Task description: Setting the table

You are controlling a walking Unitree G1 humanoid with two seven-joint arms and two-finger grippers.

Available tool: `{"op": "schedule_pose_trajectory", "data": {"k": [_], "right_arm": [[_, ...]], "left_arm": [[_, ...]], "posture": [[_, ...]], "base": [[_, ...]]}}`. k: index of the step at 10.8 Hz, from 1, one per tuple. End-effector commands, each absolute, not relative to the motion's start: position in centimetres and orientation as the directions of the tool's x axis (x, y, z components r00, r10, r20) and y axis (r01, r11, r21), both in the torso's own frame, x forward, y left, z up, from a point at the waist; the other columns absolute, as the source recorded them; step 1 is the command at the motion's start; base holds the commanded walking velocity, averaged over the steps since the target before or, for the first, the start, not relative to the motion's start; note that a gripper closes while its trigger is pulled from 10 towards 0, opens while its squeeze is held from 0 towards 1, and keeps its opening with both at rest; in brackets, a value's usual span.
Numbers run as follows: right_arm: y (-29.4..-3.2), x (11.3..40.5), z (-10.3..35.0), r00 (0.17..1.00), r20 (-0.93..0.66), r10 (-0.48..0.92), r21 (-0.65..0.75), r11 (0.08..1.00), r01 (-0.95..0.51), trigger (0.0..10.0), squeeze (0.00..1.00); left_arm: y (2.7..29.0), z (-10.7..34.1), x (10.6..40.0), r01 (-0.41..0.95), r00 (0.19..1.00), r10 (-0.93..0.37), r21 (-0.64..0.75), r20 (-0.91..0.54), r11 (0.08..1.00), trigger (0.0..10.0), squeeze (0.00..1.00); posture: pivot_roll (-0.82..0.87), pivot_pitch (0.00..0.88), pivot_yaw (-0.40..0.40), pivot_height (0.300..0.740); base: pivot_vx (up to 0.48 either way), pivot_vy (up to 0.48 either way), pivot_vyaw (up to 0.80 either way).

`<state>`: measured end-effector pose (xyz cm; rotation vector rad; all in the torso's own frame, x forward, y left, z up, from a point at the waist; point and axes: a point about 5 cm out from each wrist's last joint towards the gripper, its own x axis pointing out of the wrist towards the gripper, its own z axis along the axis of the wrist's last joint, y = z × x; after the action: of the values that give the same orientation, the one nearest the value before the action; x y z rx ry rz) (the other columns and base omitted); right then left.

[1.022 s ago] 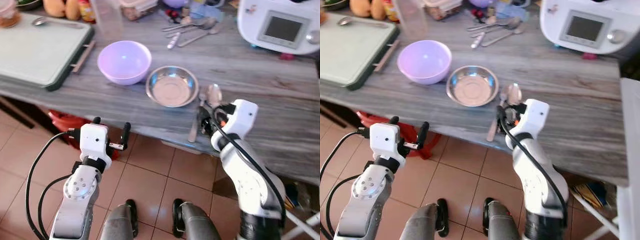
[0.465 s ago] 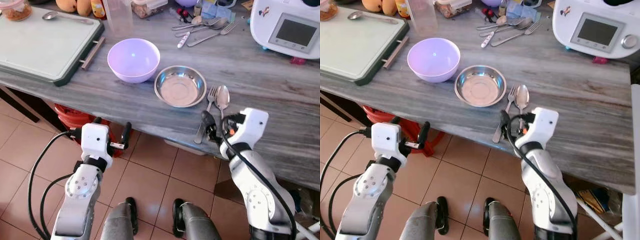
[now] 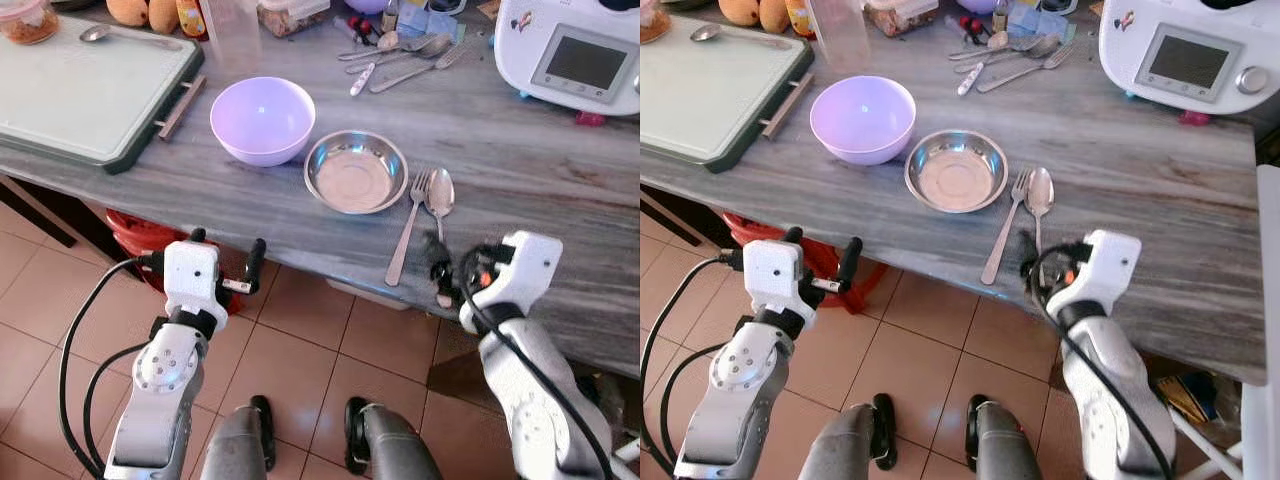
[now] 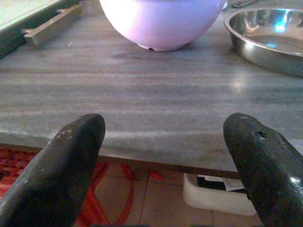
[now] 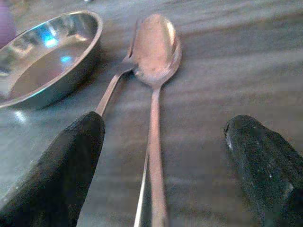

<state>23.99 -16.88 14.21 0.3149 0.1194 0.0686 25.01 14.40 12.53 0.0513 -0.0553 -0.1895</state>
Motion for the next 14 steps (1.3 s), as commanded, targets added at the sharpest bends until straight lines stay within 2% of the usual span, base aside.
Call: {"op": "schedule_pose_trajectory", "data": {"k": [1,6,10,12,14], "right_arm": [[-16.4,23.4,14.7,0.985,-0.080,0.153,0.341,0.933,-0.117,10.0,0.00],[-15.5,22.0,14.1,0.942,-0.114,0.315,0.431,0.870,-0.239,10.0,0.00],[-15.5,21.8,14.2,0.937,-0.120,0.329,0.437,0.865,-0.248,10.0,0.00],[-16.0,22.0,15.1,0.951,-0.084,0.298,0.377,0.893,-0.247,10.0,0.00],[-16.3,21.6,16.6,0.941,-0.039,0.336,0.292,0.905,-0.310,10.0,0.00]], "left_arm": [[14.7,12.1,24.9,0.186,0.982,-0.188,0.060,0.032,0.981,10.0,0.00],[14.6,12.1,25.0,0.190,0.981,-0.193,0.060,0.035,0.980,10.0,0.00],[14.5,12.1,25.0,0.192,0.980,-0.194,0.058,0.035,0.980,10.0,0.00],[14.6,12.1,25.1,0.191,0.980,-0.193,0.056,0.036,0.980,10.0,0.00],[14.6,12.1,25.0,0.188,0.981,-0.190,0.053,0.039,0.981,10.0,0.00]], "posture": [[-0.06,0.208,0.014,0.740],[-0.06,0.208,0.012,0.740],[-0.06,0.210,0.013,0.740],[-0.06,0.211,0.012,0.740],[-0.06,0.212,0.013,0.740]], "base": [[0.000,0.000,0.00],[0.000,0.000,0.00],[0.000,0.000,0.00],[0.000,0.000,0.00],[0.000,0.000,0.00]]}}
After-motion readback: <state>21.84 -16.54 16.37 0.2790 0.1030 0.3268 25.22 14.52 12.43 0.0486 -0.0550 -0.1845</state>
